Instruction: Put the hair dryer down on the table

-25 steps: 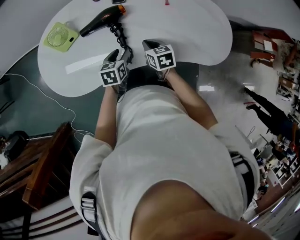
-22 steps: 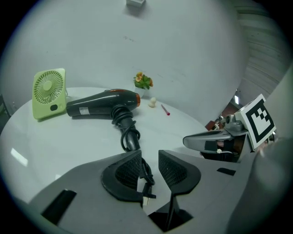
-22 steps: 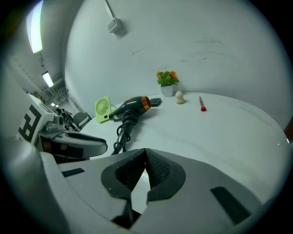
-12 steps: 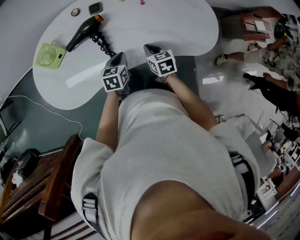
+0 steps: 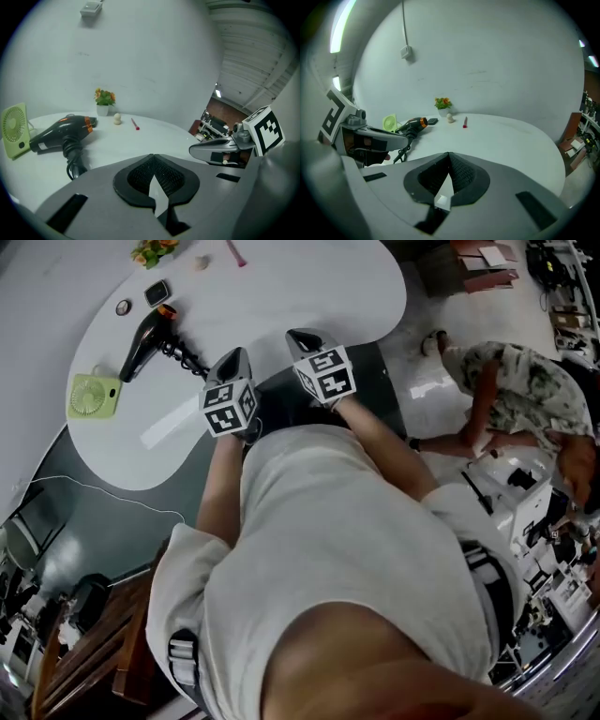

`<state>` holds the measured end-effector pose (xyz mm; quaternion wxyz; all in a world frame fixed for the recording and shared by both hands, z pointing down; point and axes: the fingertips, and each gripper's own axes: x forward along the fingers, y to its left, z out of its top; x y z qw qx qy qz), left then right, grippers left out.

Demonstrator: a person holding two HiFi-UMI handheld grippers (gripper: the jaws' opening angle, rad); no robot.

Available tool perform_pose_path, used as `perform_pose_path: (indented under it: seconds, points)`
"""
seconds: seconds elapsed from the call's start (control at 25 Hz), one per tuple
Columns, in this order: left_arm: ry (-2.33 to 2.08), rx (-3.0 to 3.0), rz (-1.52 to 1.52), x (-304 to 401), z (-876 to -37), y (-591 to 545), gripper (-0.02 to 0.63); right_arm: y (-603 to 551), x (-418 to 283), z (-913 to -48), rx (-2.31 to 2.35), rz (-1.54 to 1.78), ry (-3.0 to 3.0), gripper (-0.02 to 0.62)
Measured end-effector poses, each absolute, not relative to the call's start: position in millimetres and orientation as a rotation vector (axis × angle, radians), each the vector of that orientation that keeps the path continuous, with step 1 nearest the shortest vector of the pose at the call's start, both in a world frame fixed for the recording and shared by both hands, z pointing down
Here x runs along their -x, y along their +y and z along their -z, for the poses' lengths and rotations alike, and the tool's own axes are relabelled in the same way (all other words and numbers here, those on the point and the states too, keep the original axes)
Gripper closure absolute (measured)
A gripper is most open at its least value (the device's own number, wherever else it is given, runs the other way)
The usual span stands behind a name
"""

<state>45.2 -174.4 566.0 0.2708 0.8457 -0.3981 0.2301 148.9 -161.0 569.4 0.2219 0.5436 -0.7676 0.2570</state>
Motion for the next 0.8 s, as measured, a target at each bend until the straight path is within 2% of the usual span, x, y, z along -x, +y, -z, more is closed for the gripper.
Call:
perform_pose_path:
  seconds: [0.36, 0.8]
  points:
    - [-1.177, -2.455, -0.408, -58, -468, -198, 0.588, -187, -161, -467, -1.672, -0.429, -2.256, 0.597]
    - [-1.404, -2.593, -0.199, -38, -364, -206, 0.588, -201, -144, -369, -1.705, -0.179, -2.414, 0.597]
